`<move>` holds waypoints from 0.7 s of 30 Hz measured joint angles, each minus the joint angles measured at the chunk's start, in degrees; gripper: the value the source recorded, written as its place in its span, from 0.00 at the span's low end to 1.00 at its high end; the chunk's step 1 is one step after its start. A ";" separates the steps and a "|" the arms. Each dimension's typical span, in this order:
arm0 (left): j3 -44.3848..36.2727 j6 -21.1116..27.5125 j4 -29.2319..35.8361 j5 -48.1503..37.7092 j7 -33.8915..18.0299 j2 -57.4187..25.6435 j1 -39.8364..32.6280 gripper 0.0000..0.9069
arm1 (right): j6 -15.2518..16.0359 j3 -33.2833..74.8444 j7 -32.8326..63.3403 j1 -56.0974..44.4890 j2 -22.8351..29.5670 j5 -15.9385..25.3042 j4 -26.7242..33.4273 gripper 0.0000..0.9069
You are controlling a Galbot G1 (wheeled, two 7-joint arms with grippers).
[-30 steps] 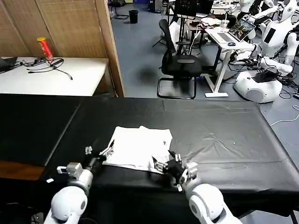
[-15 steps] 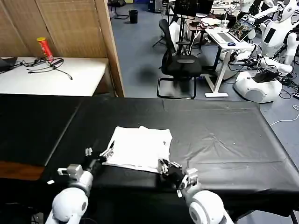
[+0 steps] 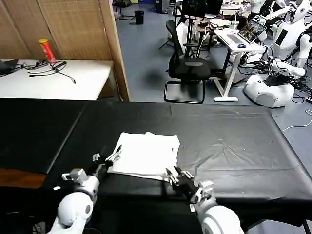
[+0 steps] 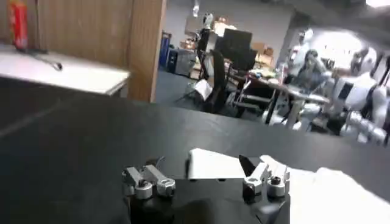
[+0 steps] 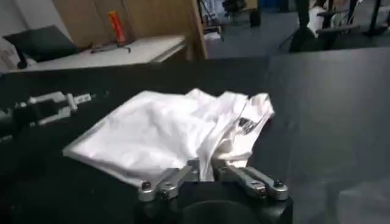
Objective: Fold and organize the clothes.
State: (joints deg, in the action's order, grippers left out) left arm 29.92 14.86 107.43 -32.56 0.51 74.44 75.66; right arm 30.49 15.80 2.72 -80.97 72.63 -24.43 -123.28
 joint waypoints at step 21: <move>-0.88 -1.42 -7.15 -4.42 1.12 1.20 -2.51 0.04 | -0.73 6.27 0.49 0.03 -0.60 -2.54 -5.93 0.97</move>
State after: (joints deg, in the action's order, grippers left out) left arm 29.04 13.44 100.28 -36.98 1.64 75.64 73.14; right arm 29.76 22.08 3.21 -80.93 72.03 -26.97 -129.20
